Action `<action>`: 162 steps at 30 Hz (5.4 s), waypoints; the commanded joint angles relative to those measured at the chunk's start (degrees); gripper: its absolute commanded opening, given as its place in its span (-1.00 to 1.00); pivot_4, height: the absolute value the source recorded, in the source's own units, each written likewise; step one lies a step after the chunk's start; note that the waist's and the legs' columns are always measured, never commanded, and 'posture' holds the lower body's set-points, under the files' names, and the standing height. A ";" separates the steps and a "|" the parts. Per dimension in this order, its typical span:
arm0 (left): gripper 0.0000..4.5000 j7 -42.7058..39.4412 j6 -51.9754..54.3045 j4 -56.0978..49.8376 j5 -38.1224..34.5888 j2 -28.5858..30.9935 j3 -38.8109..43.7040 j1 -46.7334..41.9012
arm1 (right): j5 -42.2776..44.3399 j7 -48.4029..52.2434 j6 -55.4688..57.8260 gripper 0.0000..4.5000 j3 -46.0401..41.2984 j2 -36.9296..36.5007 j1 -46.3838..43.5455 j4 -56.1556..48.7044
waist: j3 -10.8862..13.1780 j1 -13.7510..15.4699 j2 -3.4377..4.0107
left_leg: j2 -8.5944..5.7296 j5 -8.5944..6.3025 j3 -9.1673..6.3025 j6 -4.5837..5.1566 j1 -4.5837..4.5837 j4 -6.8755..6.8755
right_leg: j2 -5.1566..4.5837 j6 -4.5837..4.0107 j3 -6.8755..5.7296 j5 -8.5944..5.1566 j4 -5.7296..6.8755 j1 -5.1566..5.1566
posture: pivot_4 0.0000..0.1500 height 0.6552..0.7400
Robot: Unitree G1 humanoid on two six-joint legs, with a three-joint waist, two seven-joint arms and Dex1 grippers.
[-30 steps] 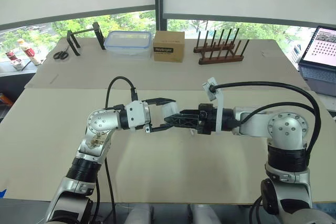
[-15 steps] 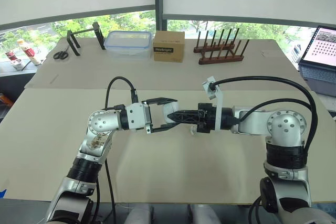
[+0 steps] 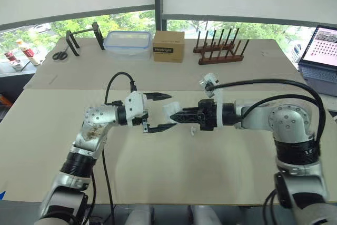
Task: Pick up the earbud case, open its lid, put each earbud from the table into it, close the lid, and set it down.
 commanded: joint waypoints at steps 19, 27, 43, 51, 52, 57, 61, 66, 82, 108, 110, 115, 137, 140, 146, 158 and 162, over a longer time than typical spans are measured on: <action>1.00 -1.17 13.65 -10.30 3.93 0.36 -6.76 -6.64 | -38.35 25.06 -26.86 -0.66 17.67 -5.65 -3.18 -6.10 | 0.01 -0.31 -0.01 | 0.00 0.00 -0.04 0.00 -0.06 0.02 | -0.05 0.01 0.02 0.00 -0.01 -0.03 | 1.00 1.00; -0.43 -2.09 16.50 -12.54 2.98 0.79 -6.93 -5.89 | -39.16 26.34 -25.13 -0.66 16.22 -3.77 -3.05 -6.50 | 0.01 -0.29 -0.01 | 0.00 0.00 -0.05 0.00 -0.05 0.02 | -0.05 0.01 0.03 0.00 0.00 -0.03 | 1.00 1.00; -0.27 -3.70 17.47 -11.65 3.14 2.51 -5.89 -5.55 | -39.90 26.92 -24.02 -0.66 14.55 -2.67 -1.63 -8.25 | 0.01 -0.30 -0.01 | -0.01 0.00 -0.05 0.00 -0.04 0.03 | -0.04 0.01 0.03 0.00 0.02 -0.03 | 1.00 1.00; 0.76 -4.24 12.07 -9.16 5.32 2.89 -6.55 -4.76 | -40.63 27.92 -24.47 -0.66 14.28 -2.77 -1.65 -7.77 | 0.01 -0.17 -0.01 | -0.02 0.00 -0.04 0.00 -0.05 0.04 | -0.06 0.01 0.03 0.00 0.02 -0.04 | 1.00 1.00; 0.76 -3.95 11.92 -8.75 5.33 2.55 -6.43 -4.80 | -40.74 28.10 -24.52 -0.66 14.24 -2.73 -1.75 -7.63 | 0.01 -0.16 -0.01 | -0.03 0.00 -0.04 0.00 -0.05 0.05 | -0.07 0.01 0.03 0.00 0.02 -0.03 | 1.00 1.00; 0.76 -4.44 12.62 -8.20 4.26 1.76 -5.96 -4.96 | -41.25 28.63 -24.72 -0.66 14.27 -2.72 -1.94 -7.27 | 0.01 -0.26 -0.01 | -0.02 0.00 -0.03 0.00 -0.04 0.06 | -0.05 0.01 0.03 0.00 0.03 -0.04 | 1.00 1.00; 0.65 -4.55 13.86 -8.44 3.18 1.36 -5.44 -5.19 | -41.71 28.92 -24.81 -0.66 14.36 -2.76 -1.85 -7.37 | 0.01 -0.25 -0.01 | -0.02 0.00 -0.04 0.00 -0.05 0.06 | -0.05 0.01 0.03 0.00 0.04 -0.04 | 1.00 1.00; -0.26 -4.27 14.97 -9.35 2.23 0.89 -5.72 -5.25 | -42.14 29.08 -24.87 -0.66 14.50 -2.61 -1.55 -7.60 | 0.01 -0.24 -0.01 | -0.02 0.00 -0.04 0.00 -0.05 0.07 | -0.06 0.01 0.03 0.00 0.04 -0.04 | 1.00 1.00; 0.28 -4.45 12.14 -9.35 3.77 0.75 -5.80 -5.35 | -43.08 29.94 -25.18 -0.66 14.27 -2.82 -0.59 -7.93 | 0.01 -0.21 -0.01 | -0.03 0.00 -0.04 0.00 -0.05 0.07 | -0.06 0.01 0.03 0.00 0.04 -0.03 | 1.00 1.00; -0.77 -4.26 15.19 -9.13 3.75 -1.36 -6.98 -6.18 | -43.15 30.30 -25.13 -0.66 14.14 -2.37 -0.65 -8.39 | 0.01 -0.27 -0.01 | -0.02 0.00 -0.03 0.00 -0.04 0.09 | -0.05 0.01 0.03 0.00 0.06 -0.04 | 1.00 1.00; -0.77 -4.25 14.91 -9.24 4.02 -1.16 -7.03 -5.93 | -43.05 30.48 -25.17 -0.66 14.16 -2.45 -0.56 -8.57 | 0.01 -0.24 -0.01 | -0.02 0.00 -0.03 0.00 -0.04 0.09 | -0.05 0.01 0.03 0.00 0.06 -0.03 | 1.00 1.00; -0.77 -3.99 14.03 -8.94 4.69 -0.52 -6.51 -5.09 | -42.63 30.92 -25.03 -0.20 13.18 -3.58 0.10 -9.01 | 0.01 -0.21 -0.01 | -0.03 0.00 -0.03 0.00 -0.04 0.10 | -0.06 0.01 0.03 0.00 0.06 -0.03 | 1.00 1.00; -0.77 -2.24 13.68 -6.65 -8.15 -7.08 4.49 2.49 | -45.86 26.00 -39.54 0.70 6.63 1.31 3.60 -7.08 | 0.00 -0.06 -0.01 | -0.02 0.00 -0.08 -0.01 -0.03 0.13 | -0.09 0.00 0.07 0.00 0.09 -0.04 | 1.00 1.00; -0.77 -2.57 13.69 -7.84 -8.06 -6.34 4.04 2.85 | -45.93 26.26 -39.80 0.70 6.33 1.71 3.18 -5.92 | 0.00 -0.09 -0.01 | -0.03 0.00 -0.08 -0.01 -0.02 0.12 | -0.09 0.00 0.07 0.00 0.09 -0.04 | 1.00 1.00; -0.77 -3.29 11.42 -7.72 -6.79 -5.20 3.10 3.39 | -43.74 27.85 -38.74 0.70 4.50 1.53 1.38 -4.43 | 0.00 -0.21 -0.01 | -0.02 0.00 -0.08 -0.01 -0.01 0.11 | -0.07 0.00 0.07 0.00 0.08 -0.04 | 1.00 1.00; -0.77 -4.10 10.15 -7.92 -6.36 -5.05 2.38 3.60 | -41.71 27.32 -36.20 0.70 3.31 1.77 -0.49 -3.35 | 0.00 -0.15 -0.01 | -0.02 0.00 -0.07 -0.01 -0.01 0.11 | -0.08 0.00 0.07 0.00 0.08 -0.04 | 1.00 1.00; -0.77 -4.39 10.28 -7.97 -6.60 -4.71 2.63 3.81 | -41.71 28.29 -37.11 0.70 2.72 0.80 -1.60 -1.74 | 0.00 -0.19 -0.01 | -0.02 0.00 -0.07 -0.01 -0.01 0.11 | -0.08 0.00 0.07 0.00 0.08 -0.04 | 1.00 1.00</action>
